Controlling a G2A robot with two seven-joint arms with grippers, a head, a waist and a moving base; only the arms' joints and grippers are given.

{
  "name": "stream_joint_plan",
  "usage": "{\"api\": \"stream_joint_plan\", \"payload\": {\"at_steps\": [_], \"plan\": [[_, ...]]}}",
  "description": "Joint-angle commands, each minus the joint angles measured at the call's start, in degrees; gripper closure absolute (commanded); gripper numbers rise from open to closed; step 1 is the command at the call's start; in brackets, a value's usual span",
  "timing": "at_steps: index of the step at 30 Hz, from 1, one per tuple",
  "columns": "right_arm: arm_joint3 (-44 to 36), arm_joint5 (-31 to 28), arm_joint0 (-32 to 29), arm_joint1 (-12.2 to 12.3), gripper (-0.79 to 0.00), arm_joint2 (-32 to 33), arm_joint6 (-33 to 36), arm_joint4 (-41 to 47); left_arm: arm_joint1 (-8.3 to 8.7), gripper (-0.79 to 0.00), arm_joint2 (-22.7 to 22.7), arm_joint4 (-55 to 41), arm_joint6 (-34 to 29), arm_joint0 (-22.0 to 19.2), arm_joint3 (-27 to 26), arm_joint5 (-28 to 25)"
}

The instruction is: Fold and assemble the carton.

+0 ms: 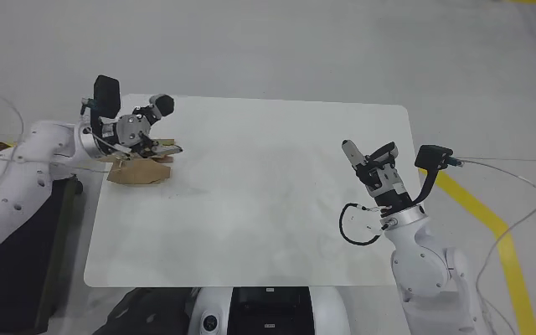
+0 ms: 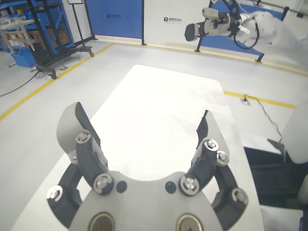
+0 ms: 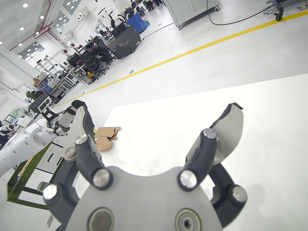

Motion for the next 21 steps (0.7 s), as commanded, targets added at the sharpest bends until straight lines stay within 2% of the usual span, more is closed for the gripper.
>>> {"api": "stream_joint_plan", "payload": {"at_steps": [1,6,9,13,21], "plan": [[0.0,0.0,0.0,0.0,-0.785,0.0,0.0,0.0,0.67,-0.785,0.3,-7.83,-5.06,-0.08,0.38,0.0],[0.0,0.0,0.0,0.0,-0.785,0.0,0.0,0.0,2.4,-0.785,1.6,-28.67,-24.63,-1.01,2.33,0.0],[0.0,0.0,0.0,0.0,-0.785,0.0,0.0,0.0,2.91,-0.785,1.78,-41.48,-37.26,-2.19,5.72,0.0],[0.0,0.0,0.0,0.0,-0.785,0.0,0.0,0.0,3.0,-0.785,1.5,-56.33,-51.26,-3.49,10.36,0.0],[0.0,0.0,0.0,0.0,-0.785,0.0,0.0,0.0,1.87,-0.785,1.65,-74.17,-72.73,-4.08,21.05,0.22]]}}
